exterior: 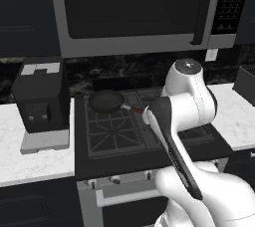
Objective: Turn off the rear left burner of the stove.
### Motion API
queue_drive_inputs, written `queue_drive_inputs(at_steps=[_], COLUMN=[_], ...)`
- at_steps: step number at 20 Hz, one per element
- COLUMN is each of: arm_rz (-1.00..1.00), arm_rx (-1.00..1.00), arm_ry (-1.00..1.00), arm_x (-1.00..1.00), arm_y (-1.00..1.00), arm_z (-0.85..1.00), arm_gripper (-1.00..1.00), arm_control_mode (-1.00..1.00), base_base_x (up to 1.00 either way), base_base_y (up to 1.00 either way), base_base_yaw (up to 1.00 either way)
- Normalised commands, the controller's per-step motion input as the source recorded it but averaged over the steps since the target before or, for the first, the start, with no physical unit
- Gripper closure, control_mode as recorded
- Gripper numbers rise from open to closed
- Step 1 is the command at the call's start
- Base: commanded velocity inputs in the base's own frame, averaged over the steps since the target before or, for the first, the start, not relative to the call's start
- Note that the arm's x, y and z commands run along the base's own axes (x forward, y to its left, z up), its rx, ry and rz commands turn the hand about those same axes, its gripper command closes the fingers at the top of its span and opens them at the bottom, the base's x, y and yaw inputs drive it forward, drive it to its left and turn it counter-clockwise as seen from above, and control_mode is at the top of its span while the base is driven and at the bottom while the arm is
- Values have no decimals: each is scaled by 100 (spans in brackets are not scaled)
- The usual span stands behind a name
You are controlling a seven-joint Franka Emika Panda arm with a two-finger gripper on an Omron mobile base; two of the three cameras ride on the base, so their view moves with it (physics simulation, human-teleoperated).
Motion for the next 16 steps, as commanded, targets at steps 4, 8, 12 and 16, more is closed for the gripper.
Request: queue_drive_inputs(at_steps=[4, 8, 12, 16], arm_rz=[0, 0, 1, 10], arm_rx=[-28, -20, -18, -19], arm_ry=[-6, -3, 0, 0], arm_x=[-46, -35, -23, -4], arm_y=[79, 56, 42, 24], arm_z=[-39, -52, -66, -78], arm_gripper=[-100, -100, -100, -100], arm_control_mode=[-100, -100, -100, -100], base_base_x=[0, 0, 0, 0], base_base_y=[0, 0, 0, 0], base_base_yaw=[0, 0, 0, 0])
